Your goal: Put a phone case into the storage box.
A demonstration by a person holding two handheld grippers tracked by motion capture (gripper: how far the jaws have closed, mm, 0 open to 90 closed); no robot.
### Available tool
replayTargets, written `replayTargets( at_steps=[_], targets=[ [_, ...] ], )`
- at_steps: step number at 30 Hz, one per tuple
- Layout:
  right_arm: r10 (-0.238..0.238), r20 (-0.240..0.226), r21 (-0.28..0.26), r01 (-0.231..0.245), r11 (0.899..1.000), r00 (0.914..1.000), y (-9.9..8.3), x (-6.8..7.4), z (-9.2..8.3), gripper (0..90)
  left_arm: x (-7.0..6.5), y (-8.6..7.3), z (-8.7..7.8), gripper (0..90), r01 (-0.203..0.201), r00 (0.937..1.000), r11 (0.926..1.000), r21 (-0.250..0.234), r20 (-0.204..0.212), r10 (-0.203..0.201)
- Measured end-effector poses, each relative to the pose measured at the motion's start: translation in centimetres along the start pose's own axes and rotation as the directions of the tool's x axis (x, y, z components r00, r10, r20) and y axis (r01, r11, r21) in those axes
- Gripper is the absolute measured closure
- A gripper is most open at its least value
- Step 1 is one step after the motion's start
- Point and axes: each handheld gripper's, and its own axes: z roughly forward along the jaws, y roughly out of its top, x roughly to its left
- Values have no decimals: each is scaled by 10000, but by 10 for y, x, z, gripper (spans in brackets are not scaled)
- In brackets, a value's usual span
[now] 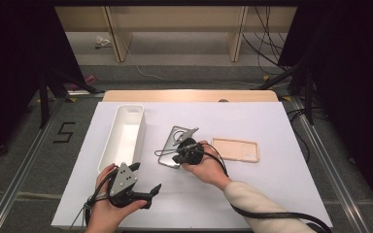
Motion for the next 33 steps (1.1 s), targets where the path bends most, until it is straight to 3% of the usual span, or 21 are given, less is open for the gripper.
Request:
replayTargets(
  at_steps=[21, 33],
  targets=[
    [-52, 49, 253, 51, 9997, 10000, 2, 0, 9, 900, 11, -4, 1, 67, -361, 9991, 9993, 57, -213, 363],
    [-99, 24, 521, 98, 9986, 9999, 1, 2, 12, 900, 15, -5, 2, 66, -371, 9989, 9993, 60, -293, 373]
  ],
)
